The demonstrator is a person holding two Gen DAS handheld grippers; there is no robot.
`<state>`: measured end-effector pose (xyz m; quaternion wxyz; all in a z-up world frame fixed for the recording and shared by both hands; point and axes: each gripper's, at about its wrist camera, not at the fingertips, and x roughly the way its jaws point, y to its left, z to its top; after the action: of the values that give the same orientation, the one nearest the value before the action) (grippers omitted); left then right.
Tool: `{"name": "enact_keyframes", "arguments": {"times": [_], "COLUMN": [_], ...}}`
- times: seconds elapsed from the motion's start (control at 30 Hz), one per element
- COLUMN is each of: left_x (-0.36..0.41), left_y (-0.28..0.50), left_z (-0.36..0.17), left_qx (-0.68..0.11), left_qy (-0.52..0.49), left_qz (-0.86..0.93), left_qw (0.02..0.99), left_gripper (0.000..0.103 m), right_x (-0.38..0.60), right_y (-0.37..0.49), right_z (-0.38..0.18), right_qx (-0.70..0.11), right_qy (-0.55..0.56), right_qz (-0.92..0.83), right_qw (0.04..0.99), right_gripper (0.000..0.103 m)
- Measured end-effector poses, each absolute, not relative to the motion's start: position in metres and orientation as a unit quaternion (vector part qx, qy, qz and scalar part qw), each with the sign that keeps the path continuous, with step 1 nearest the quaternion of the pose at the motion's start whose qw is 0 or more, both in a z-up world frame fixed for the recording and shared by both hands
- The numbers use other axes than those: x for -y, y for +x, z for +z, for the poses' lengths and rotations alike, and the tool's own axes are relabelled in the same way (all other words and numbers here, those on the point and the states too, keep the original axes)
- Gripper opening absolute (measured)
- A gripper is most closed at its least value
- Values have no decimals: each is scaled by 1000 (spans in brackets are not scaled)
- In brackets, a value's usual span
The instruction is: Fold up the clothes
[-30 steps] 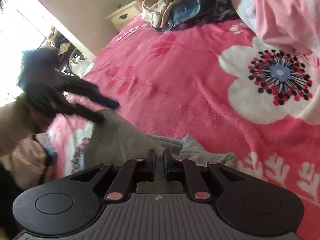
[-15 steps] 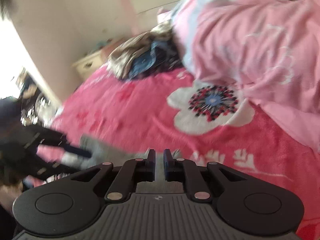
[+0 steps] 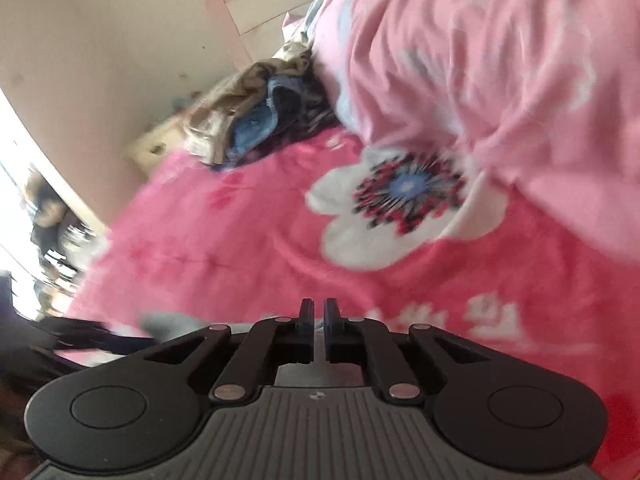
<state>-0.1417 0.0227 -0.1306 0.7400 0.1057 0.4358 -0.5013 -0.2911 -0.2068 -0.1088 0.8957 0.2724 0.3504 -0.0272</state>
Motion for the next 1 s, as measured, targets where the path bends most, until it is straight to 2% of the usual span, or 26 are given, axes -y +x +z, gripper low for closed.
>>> {"name": "enact_keyframes", "arguments": {"times": [0.07, 0.1, 0.13, 0.2, 0.37, 0.57, 0.7, 0.8, 0.87, 0.9, 1.0], "left_x": [-23, -21, -21, -22, -28, -38, -30, -28, -34, -40, -63], "left_y": [-141, -141, -142, -143, -147, -156, -161, -166, -168, -169, -174], "left_z": [-132, -134, -134, -134, -126, -102, -103, -119, -124, -120, -104], "left_qx": [-433, -431, -429, -423, -409, -370, -383, -392, -394, -397, -398], "left_qy": [104, 103, 104, 103, 97, 79, 81, 111, 116, 106, 84], "left_qz": [-503, -503, -504, -505, -499, -509, -504, -469, -447, -439, -429], "left_qw": [741, 742, 743, 745, 758, 773, 770, 784, 795, 799, 807], "left_gripper": [45, 45, 45, 45, 45, 45, 45, 45, 46, 45, 45], "right_x": [204, 204, 207, 217, 223, 194, 164, 145, 142, 140, 146], "right_y": [-284, -279, -276, -277, -304, -332, -310, -290, -287, -285, -303], "right_z": [-121, -127, -131, -127, -87, -41, -58, -83, -93, -98, -84], "right_qx": [-376, -384, -381, -364, -327, -356, -413, -427, -437, -442, -406], "right_qy": [273, 272, 274, 288, 291, 228, 207, 200, 179, 168, 208], "right_qz": [-23, -30, -49, -111, -118, -47, -19, -15, -67, -92, -95], "right_qw": [885, 882, 882, 879, 891, 905, 887, 882, 879, 876, 885], "right_gripper": [6, 0, 0, 7, 7, 10, 10, 9, 8, 10, 12]}}
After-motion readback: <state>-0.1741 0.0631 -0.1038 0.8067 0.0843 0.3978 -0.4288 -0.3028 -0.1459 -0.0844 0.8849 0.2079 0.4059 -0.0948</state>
